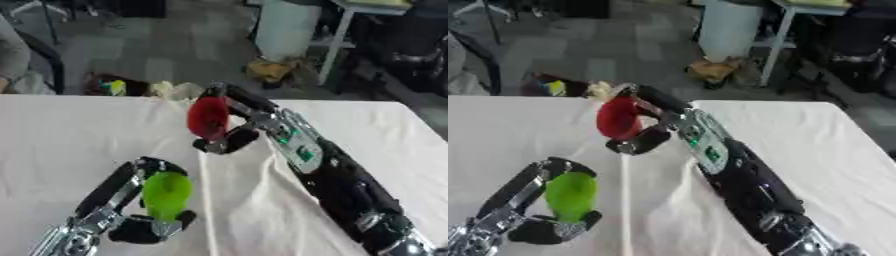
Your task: Pour the contents of one cup into another cup.
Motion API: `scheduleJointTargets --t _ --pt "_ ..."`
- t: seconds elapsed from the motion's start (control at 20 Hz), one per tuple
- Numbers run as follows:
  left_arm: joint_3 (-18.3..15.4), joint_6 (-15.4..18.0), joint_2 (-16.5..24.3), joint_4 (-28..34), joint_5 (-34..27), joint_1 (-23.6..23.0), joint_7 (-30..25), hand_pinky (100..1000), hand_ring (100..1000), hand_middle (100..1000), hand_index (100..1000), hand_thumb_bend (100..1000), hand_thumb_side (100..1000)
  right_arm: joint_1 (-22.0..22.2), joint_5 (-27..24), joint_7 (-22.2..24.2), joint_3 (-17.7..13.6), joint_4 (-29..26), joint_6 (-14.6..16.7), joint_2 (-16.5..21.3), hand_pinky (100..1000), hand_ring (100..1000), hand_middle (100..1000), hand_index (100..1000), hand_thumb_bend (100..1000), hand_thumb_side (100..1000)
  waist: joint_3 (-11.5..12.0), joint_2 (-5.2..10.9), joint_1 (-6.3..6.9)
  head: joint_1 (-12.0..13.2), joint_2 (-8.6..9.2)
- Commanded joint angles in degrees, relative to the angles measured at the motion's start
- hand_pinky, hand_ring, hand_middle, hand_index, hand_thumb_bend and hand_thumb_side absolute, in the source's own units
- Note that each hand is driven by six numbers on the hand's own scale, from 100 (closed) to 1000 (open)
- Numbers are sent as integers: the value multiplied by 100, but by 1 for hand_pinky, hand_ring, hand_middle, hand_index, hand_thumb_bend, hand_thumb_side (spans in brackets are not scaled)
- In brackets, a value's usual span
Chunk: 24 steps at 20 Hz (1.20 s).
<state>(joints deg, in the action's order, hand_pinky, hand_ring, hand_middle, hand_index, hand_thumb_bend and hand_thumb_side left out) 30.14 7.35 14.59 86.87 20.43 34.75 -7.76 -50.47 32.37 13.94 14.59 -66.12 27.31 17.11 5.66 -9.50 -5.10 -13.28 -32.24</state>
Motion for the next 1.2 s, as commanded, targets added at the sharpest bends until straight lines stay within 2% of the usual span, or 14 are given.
scheduleJointTargets --t 0.05,0.6,1.2 --pt "10 18 -14 34 18 116 -20 459 187 339 722 100 235 -152 196 -53 2 -234 25 39 665 752 126 474 100 213 -13 114 23 -29 -43" --pt "-44 3 -25 -70 3 102 15 459 186 338 722 100 239 -116 746 -262 106 -704 163 62 671 726 130 501 100 240 -55 106 13 -25 -49" --pt "-53 15 -56 -59 8 175 17 459 187 338 722 100 235 -107 1821 -719 229 -1139 306 37 681 677 135 550 100 267 -41 109 -4 -22 -43"
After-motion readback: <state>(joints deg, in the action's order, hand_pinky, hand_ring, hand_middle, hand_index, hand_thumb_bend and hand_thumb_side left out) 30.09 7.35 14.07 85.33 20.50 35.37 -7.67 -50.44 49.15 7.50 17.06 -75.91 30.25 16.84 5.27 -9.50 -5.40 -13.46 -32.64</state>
